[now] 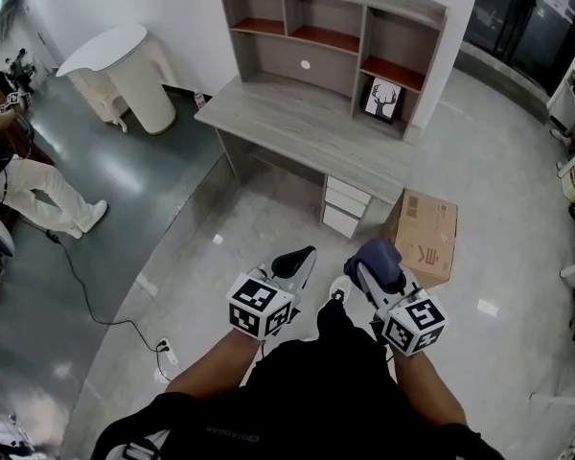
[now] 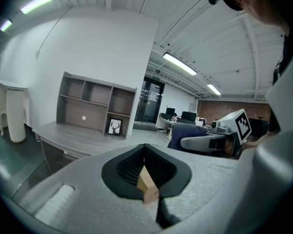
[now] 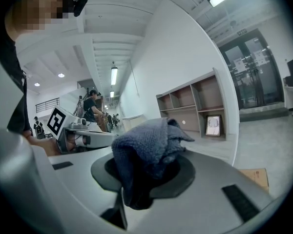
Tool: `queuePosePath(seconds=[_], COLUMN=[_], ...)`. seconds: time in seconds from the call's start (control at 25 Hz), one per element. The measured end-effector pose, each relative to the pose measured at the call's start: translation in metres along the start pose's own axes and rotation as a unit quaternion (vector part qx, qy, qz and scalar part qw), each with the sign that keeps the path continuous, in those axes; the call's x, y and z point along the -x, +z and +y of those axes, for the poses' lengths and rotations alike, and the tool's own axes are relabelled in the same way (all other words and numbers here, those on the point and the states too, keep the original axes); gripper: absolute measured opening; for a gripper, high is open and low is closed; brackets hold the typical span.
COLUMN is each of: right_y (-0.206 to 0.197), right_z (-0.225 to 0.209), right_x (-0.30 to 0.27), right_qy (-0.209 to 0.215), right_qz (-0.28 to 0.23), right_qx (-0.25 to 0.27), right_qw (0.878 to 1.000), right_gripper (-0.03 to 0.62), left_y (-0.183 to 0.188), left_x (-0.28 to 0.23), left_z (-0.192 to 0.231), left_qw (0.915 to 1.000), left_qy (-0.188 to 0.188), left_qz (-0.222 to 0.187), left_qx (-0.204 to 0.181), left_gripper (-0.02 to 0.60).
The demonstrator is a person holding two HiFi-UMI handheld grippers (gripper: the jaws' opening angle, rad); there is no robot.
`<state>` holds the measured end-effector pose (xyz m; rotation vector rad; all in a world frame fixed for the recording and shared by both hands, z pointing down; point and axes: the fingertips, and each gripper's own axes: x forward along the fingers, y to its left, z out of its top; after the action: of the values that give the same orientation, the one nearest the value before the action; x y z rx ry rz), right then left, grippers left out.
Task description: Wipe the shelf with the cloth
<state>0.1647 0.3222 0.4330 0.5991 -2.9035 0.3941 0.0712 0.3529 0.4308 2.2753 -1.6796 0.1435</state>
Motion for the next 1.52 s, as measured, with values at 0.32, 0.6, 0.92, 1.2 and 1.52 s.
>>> queuePosePath(seconds=[0.32, 0.6, 0.92, 1.2, 1.52], right_y=[0.005, 0.028, 0.074, 0.103, 0.103], right_z=[-0.03, -0.079, -0.153, -0.217, -0.272], right_x=[-0.04, -0.085, -0.142, -0.172, -0.181], right_qy=[0.002, 0.0, 0.002, -0.003, -0.018], right_qz=[-0.005, -0.011, -0.02, -0.029, -0.034], right_qx=[-0.013, -0.017, -0.013, -0.009, -0.029], right_qw=[1.0, 1.0, 1.0, 1.0, 0.999], right_gripper=[0.106, 0.106, 0.104, 0.104, 0.106], left_y=[0.007, 0.03, 0.083, 0.113, 0.123], left_x=[-0.031, -0.082, -0.161, -0.23, -0.283], left_z=[0.028, 0.068, 0.105, 0.129, 0.14], left_qw=[0.9999, 0.9998, 0.9995, 0.9992, 0.9984], left_qy=[-0.001, 0.002, -0.005, -0.013, -0.021], left_qz=[0.01, 0.018, 0.012, 0.01, 0.022], left_qx=[-0.008, -0.011, -0.029, -0.037, -0.047], left_gripper=[0.008, 0.009, 0.009, 0.009, 0.009])
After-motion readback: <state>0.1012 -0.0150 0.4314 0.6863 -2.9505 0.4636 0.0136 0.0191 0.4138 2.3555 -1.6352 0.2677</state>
